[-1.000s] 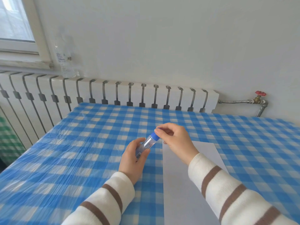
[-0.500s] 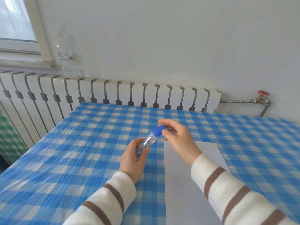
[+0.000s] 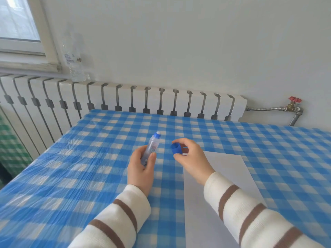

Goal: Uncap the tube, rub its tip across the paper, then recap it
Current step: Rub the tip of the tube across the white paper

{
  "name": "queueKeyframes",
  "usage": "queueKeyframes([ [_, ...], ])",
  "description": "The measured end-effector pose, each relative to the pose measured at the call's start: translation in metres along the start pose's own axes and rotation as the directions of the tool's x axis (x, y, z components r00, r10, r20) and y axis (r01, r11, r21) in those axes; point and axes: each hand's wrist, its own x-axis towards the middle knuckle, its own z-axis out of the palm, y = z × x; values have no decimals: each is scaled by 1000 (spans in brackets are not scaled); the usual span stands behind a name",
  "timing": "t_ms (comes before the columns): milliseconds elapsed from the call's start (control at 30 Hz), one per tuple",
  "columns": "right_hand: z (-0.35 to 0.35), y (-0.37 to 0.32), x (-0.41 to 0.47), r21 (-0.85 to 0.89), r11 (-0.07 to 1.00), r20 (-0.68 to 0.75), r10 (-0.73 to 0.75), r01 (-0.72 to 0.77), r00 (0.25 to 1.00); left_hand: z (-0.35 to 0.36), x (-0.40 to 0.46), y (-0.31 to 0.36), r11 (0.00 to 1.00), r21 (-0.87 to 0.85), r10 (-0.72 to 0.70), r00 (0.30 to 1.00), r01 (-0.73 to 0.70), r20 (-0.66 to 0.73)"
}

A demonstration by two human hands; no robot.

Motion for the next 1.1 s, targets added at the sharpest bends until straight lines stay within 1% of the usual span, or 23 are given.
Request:
queueKeyframes([
  [67,8,4,2,-50,999,22,-4,5,1000,-2,1,0,1000,-22,-19,999,18,-33],
  [200,23,12,6,-203,979,31,9,-2,999,-3,4,0,998,-46,-52,996,49,-72],
  [333,31,15,9,-331,943,45,49,-31,998,-3,4,-1,998,-31,-48,996,46,-70],
  [433,34,16,10,-380,923,48,78,-54,996,-2,4,-3,1000,11,-28,997,29,-77],
  [567,35,15,10,-396,917,52,85,-57,995,-1,4,-4,999,45,-3,997,6,-83],
  [733,32,14,8,-333,941,47,82,-62,995,-1,3,-2,995,91,48,993,-38,-108],
  [933,21,11,0,-227,974,50,17,-5,999,0,0,5,989,125,89,992,-78,-91],
  [1000,17,9,-3,-169,985,74,-6,18,997,1,0,10,994,78,78,994,-71,-83],
  [1100,11,8,-9,-42,999,129,30,-24,991,6,-1,26,998,-70,-8,999,5,-34],
])
